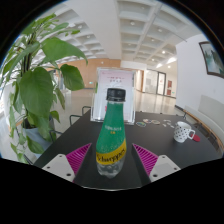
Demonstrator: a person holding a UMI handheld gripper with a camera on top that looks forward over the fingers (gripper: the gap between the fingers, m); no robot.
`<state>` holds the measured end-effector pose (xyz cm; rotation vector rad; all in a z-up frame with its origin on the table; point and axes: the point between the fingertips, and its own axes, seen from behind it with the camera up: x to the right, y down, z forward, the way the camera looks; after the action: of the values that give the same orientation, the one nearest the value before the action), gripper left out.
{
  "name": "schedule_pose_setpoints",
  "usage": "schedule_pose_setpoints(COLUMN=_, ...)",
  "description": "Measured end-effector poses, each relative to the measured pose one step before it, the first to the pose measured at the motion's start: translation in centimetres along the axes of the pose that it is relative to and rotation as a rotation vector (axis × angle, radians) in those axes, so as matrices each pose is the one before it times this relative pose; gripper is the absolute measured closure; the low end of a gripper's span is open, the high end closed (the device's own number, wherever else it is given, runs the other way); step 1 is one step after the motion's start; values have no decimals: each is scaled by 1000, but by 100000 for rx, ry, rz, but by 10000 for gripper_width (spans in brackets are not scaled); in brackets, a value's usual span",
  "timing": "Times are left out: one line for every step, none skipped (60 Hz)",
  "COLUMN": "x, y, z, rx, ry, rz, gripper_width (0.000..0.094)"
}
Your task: Pour water
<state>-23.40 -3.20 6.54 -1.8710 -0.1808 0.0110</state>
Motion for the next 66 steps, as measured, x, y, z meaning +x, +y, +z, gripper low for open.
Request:
schedule_pose_setpoints(x=-230, y=-301, z=1203, rx=288, ry=524, rz=-158, gripper_width=143)
schedule_pose_setpoints(x=27, y=-100, z=289, rx=404, ry=384, rz=-10, gripper_width=164)
schedule_pose_setpoints(x=77, y=-108, z=278, rx=440, ry=493, rz=64, gripper_width=187)
schedule_pose_setpoints(x=77, y=-79, z=257, rx=433, ry=418, rz=79, gripper_width=212)
schedule_pose_setpoints(x=32, y=-77, z=231, rx=424, ry=281, rz=81, gripper_width=237)
schedule_pose_setpoints(x=46, y=-76, z=197, rx=424, ry=271, rz=22, gripper_width=275)
schedule_pose_setpoints(x=-60, y=-66, z=160, rx=446, ry=-95, rz=17, gripper_width=307)
schedule_pose_setpoints(x=-181, y=-57, z=174, rx=374, ry=-617, rz=147, gripper_width=325)
schedule_pose_setpoints(x=-169, y=11, z=121, rx=127, ry=-586, rz=81, gripper_width=352)
schedule_pose_setpoints(x=0, y=72, z=-189, rx=239, ry=-224, rz=46, gripper_width=367)
schedule_pose_setpoints(x=30, y=-131, z=111, rx=796, ry=-155, rz=98, gripper_width=370)
schedule_pose_setpoints(x=-9, y=-86, z=27, rx=400, ry=-140, rz=-92, gripper_width=380)
schedule_pose_setpoints(x=-70, y=-27, z=14, rx=140, ry=-380, rz=-126, gripper_width=389)
schedule_pose_setpoints(x=-79, y=-65, z=17, rx=274, ry=-432, rz=-128, gripper_width=397)
schedule_pose_setpoints(x=-81, y=-59, z=28, rx=276, ry=-433, rz=-138, gripper_width=411)
schedule_pose_setpoints(x=-95, y=-7, z=15, rx=71, ry=-441, rz=-20, gripper_width=420)
schedule_pose_setpoints(x=-48, y=-99, z=21, rx=398, ry=-281, rz=32, gripper_width=434)
schedule_pose_setpoints(x=-14, y=91, z=-161, rx=386, ry=-230, rz=198, gripper_width=441)
schedule_pose_setpoints(x=93, y=52, z=74, rx=349, ry=-373, rz=178, gripper_width=458)
schedule_pose_setpoints(x=17, y=7, z=-25, rx=82, ry=-336, rz=89, gripper_width=471)
schedule_pose_setpoints(x=22, y=-4, z=-6, rx=134, ry=-313, rz=30, gripper_width=488)
schedule_pose_setpoints(x=-4, y=-1, z=-12, rx=48, ry=-334, rz=110, gripper_width=493)
schedule_pose_setpoints(x=-40, y=-27, z=-10, rx=66, ry=-414, rz=85, gripper_width=496)
schedule_pose_setpoints(x=-49, y=29, z=-16, rx=-137, ry=-444, rz=201, gripper_width=515)
schedule_pose_setpoints(x=-53, y=-125, z=15, rx=437, ry=-306, rz=513, gripper_width=516)
schedule_pose_setpoints(x=-183, y=-11, z=-151, rx=-228, ry=-393, rz=332, gripper_width=527)
schedule_pose_setpoints(x=-9, y=-121, z=-9, rx=233, ry=-739, rz=602, gripper_width=531)
schedule_pose_setpoints(x=-86, y=-81, z=-42, rx=492, ry=-507, rz=800, gripper_width=532)
schedule_pose_setpoints(x=-79, y=-238, z=-80, rx=632, ry=-546, rz=857, gripper_width=533)
schedule_pose_setpoints(x=-57, y=-346, z=-69, rx=664, ry=-539, rz=791, gripper_width=532)
schedule_pose_setpoints(x=-60, y=-393, z=-95, rx=397, ry=-582, rz=646, gripper_width=533)
schedule_pose_setpoints(x=-13, y=-418, z=-111, rx=339, ry=-586, rz=744, gripper_width=533)
schedule_pose_setpoints(x=28, y=-547, z=-119, rx=640, ry=-513, rz=1146, gripper_width=532)
schedule_pose_setpoints(x=55, y=-656, z=-89, rx=902, ry=-533, rz=1422, gripper_width=533)
schedule_pose_setpoints(x=-88, y=-651, z=-1, rx=456, ry=-406, rz=1236, gripper_width=532)
schedule_pose_setpoints(x=323, y=-629, z=-143, rx=1101, ry=-1123, rz=1700, gripper_width=533)
schedule_pose_setpoints(x=46, y=-704, z=-93, rx=800, ry=-754, rz=1675, gripper_width=532)
schedule_pose_setpoints(x=133, y=-731, z=-67, rx=844, ry=-484, rz=1958, gripper_width=533)
schedule_pose_setpoints(x=174, y=-794, z=-65, rx=935, ry=-305, rz=2309, gripper_width=532)
schedule_pose_setpoints(x=201, y=-849, z=-1, rx=948, ry=-520, rz=2561, gripper_width=533)
schedule_pose_setpoints(x=89, y=-881, z=25, rx=1038, ry=-986, rz=2921, gripper_width=533)
schedule_pose_setpoints(x=-251, y=-882, z=148, rx=1042, ry=-1361, rz=3011, gripper_width=533)
schedule_pose_setpoints(x=125, y=-1070, z=-182, rx=1108, ry=-2015, rz=3609, gripper_width=532)
schedule_pose_setpoints(x=-61, y=-1058, z=4, rx=1303, ry=-1975, rz=3677, gripper_width=533)
schedule_pose_setpoints(x=-52, y=-1087, z=60, rx=1352, ry=-1942, rz=3658, gripper_width=534)
schedule_pose_setpoints(x=-85, y=-1042, z=90, rx=1431, ry=-2010, rz=3645, gripper_width=533)
schedule_pose_setpoints(x=-74, y=-1071, z=18, rx=1404, ry=-2241, rz=3767, gripper_width=533)
schedule_pose_setpoints(x=-113, y=-1032, z=42, rx=1296, ry=-2437, rz=3997, gripper_width=533)
schedule_pose_setpoints(x=-844, y=-904, z=-11, rx=1161, ry=-1837, rz=4115, gripper_width=534)
schedule_pose_setpoints(x=608, y=-1042, z=379, rx=1308, ry=-2779, rz=4842, gripper_width=533)
schedule_pose_setpoints(x=-76, y=-956, z=83, rx=1017, ry=-2475, rz=5082, gripper_width=533)
schedule_pose_setpoints(x=-104, y=-917, z=79, rx=737, ry=-2743, rz=5471, gripper_width=533)
schedule_pose_setpoints(x=-180, y=-946, z=80, rx=621, ry=-2985, rz=5822, gripper_width=533)
schedule_pose_setpoints(x=-164, y=-868, z=117, rx=609, ry=-3041, rz=6082, gripper_width=534)
schedule_pose_setpoints(x=-148, y=-901, z=111, rx=594, ry=-3060, rz=6336, gripper_width=534)
schedule_pose_setpoints(x=-105, y=-873, z=88, rx=579, ry=-3143, rz=6518, gripper_width=534)
schedule_pose_setpoints(x=-155, y=-882, z=70, rx=445, ry=-3400, rz=6608, gripper_width=534)
schedule_pose_setpoints(x=-151, y=-895, z=81, rx=380, ry=-3476, rz=6614, gripper_width=536)
schedule_pose_setpoints(x=-1397, y=-152, z=-280, rx=836, ry=-2520, rz=6247, gripper_width=536)
schedule_pose_setpoints(x=1139, y=-1059, z=891, rx=1149, ry=-2937, rz=6500, gripper_width=534)
schedule_pose_setpoints(x=240, y=-1096, z=125, rx=980, ry=-2655, rz=6457, gripper_width=534)
schedule_pose_setpoints(x=106, y=-982, z=32, rx=924, ry=-2679, rz=6114, gripper_width=534)
schedule_pose_setpoints(x=69, y=-984, z=18, rx=977, ry=-2660, rz=5902, gripper_width=533)
schedule_pose_setpoints(x=111, y=-1069, z=3, rx=1253, ry=-2486, rz=5680, gripper_width=533)
schedule_pose_setpoints(x=62, y=-996, z=-21, rx=1303, ry=-2220, rz=5301, gripper_width=534)
schedule_pose_setpoints(x=101, y=-951, z=-25, rx=1181, ry=-1958, rz=5058, gripper_width=534)
